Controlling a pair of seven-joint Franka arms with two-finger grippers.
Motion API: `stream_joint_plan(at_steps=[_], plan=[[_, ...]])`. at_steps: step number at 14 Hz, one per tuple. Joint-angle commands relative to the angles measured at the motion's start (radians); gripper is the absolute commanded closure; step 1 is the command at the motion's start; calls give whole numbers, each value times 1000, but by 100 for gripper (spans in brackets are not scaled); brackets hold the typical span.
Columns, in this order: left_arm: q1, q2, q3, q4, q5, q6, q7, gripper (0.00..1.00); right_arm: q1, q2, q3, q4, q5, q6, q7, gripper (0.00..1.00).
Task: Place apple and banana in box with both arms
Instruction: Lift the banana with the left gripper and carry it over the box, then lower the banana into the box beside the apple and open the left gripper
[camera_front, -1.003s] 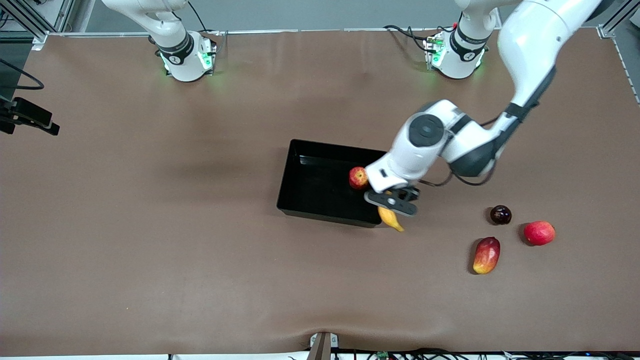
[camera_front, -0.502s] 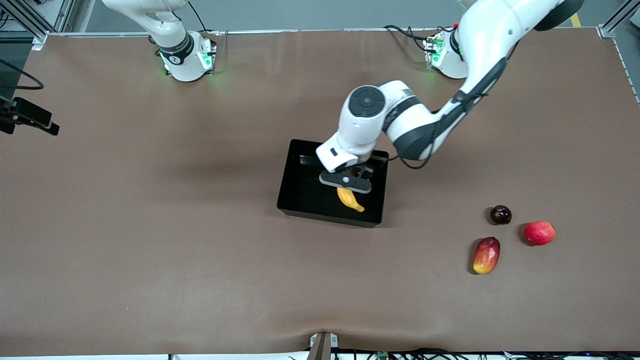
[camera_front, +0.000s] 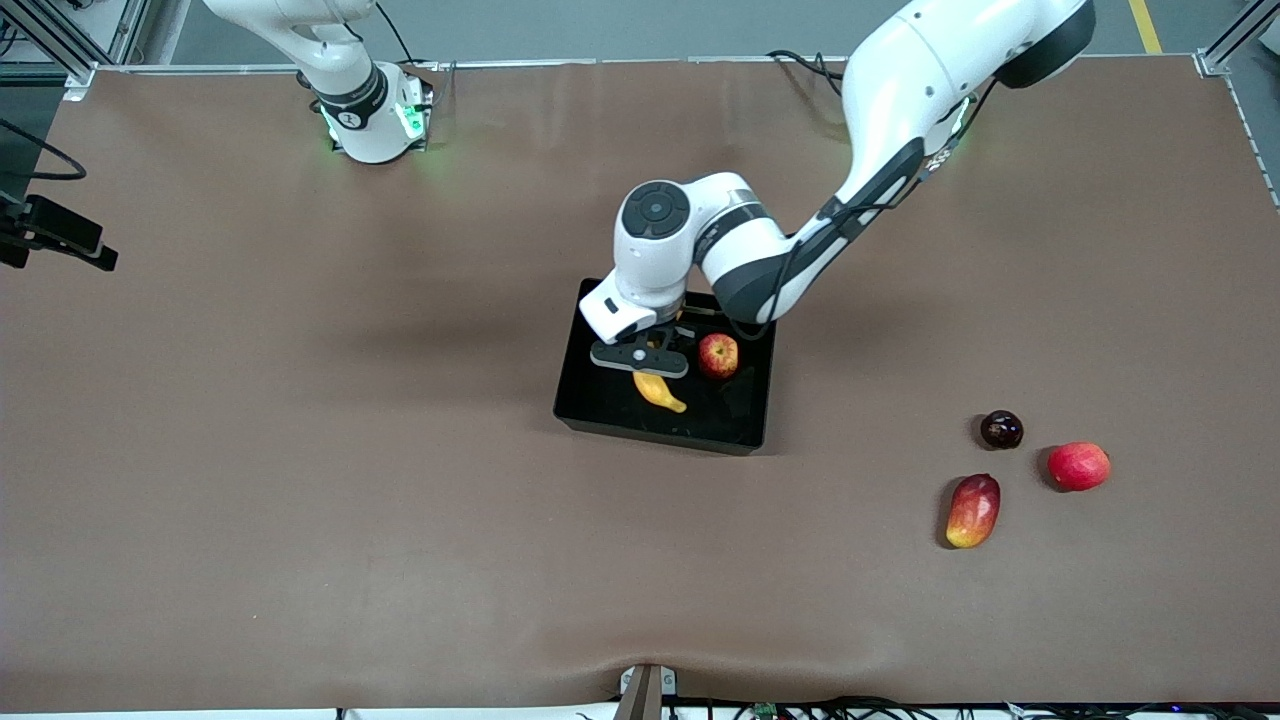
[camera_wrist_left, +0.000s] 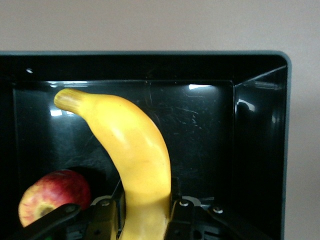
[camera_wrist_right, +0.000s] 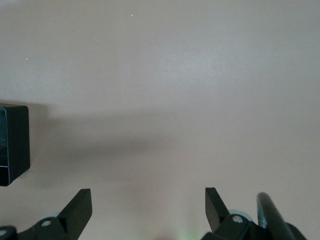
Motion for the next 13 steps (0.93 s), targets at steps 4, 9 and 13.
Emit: stream_joint_plan(at_steps=[4, 9, 13], plan=[[-114, 65, 90, 81, -3, 28, -39, 100, -15, 0, 7, 1, 21, -8, 12, 0], [-147, 99, 131, 81, -2, 74, -42, 100, -15, 0, 7, 1, 21, -8, 12, 0], [-163, 131, 155, 81, -2, 119, -43, 100, -16, 0, 7, 1, 21, -6, 12, 0]])
